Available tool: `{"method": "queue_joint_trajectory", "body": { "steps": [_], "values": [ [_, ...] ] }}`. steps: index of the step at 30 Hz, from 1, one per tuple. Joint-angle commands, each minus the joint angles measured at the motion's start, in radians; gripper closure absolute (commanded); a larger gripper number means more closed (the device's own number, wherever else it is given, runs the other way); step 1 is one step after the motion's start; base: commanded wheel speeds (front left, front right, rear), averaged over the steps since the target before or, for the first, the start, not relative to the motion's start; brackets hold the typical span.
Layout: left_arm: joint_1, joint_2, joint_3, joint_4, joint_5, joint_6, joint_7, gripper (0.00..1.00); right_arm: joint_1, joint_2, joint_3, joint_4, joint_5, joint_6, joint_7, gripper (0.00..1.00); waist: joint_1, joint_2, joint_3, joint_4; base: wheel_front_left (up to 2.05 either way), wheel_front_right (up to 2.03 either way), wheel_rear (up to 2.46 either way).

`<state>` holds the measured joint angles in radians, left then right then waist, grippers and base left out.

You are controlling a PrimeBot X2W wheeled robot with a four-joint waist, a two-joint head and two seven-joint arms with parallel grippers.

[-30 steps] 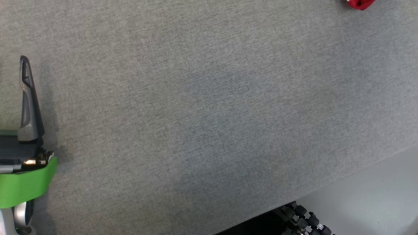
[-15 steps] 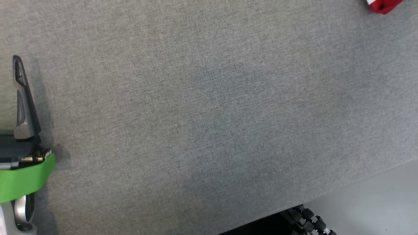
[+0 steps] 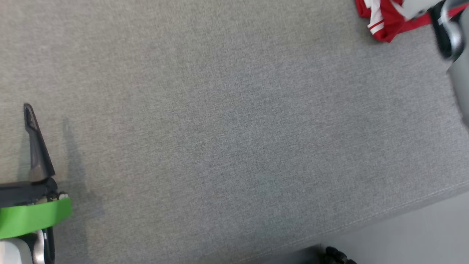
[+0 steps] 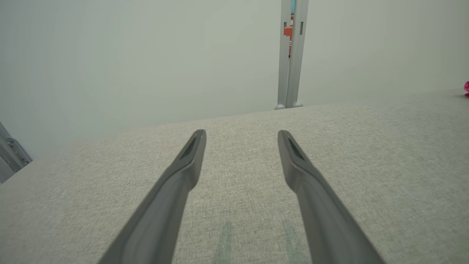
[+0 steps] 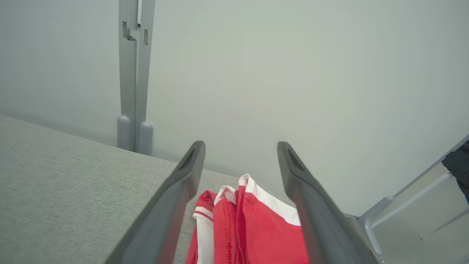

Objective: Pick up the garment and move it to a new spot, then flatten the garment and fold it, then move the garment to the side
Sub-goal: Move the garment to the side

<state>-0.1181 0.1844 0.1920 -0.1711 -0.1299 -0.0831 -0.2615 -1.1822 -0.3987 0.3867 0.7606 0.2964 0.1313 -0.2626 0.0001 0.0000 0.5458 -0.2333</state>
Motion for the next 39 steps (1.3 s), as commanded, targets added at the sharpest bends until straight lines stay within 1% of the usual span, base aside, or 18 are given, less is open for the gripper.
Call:
{"method": "queue_joint_trajectory", "body": {
  "steps": [1,3,9,13,19,27,31,39],
  "values": [
    [0.023,-0.01,0.007,0.009,-0.005,-0.001,-0.004,0.0,0.053,0.015,-0.024,-0.031,-0.017,-0.001,-0.002,0.0,-0.0001,0.0,-0.105,0.034,0.0,0.0,0.0],
    [0.044,-0.024,0.012,0.033,-0.003,-0.005,-0.003,0.0,0.132,0.05,-0.066,-0.087,-0.042,-0.001,-0.002,0.0,-0.0001,0.0,-0.145,0.05,0.0,0.0,0.0],
    [0.081,-0.06,0.008,0.095,0.001,-0.016,-0.003,0.0,0.331,0.115,-0.123,-0.184,-0.076,-0.001,-0.002,0.0,-0.0001,0.0,-0.241,0.095,0.0,0.0,0.0],
    [0.085,-0.079,-0.003,0.134,0.003,-0.022,-0.003,0.0,0.439,0.13,-0.138,-0.246,-0.081,-0.001,-0.002,0.0,-0.0001,0.0,-0.287,0.129,0.0,0.0,0.0],
    [0.098,-0.097,-0.01,0.185,0.006,-0.031,-0.003,0.0,0.591,0.156,-0.156,-0.329,-0.081,-0.001,-0.002,0.0,-0.0001,0.0,-0.345,0.156,0.0,0.0,0.0],
    [0.117,-0.111,-0.006,0.237,0.009,-0.038,-0.003,0.0,0.764,0.196,-0.198,-0.42,-0.089,-0.001,-0.002,0.0,-0.0001,0.0,-0.409,0.17,0.0,0.0,0.0],
    [0.124,-0.117,-0.003,0.254,0.011,-0.038,-0.003,0.0,0.829,0.215,-0.238,-0.457,-0.097,-0.001,-0.002,0.0,-0.0001,0.0,-0.43,0.173,0.0,0.0,0.0],
    [0.135,-0.122,-0.009,0.279,0.015,-0.04,-0.003,0.0,0.949,0.233,-0.281,-0.513,-0.108,-0.001,-0.002,0.0,-0.0001,0.0,-0.471,0.183,0.0,0.0,0.0]
  ]
}}
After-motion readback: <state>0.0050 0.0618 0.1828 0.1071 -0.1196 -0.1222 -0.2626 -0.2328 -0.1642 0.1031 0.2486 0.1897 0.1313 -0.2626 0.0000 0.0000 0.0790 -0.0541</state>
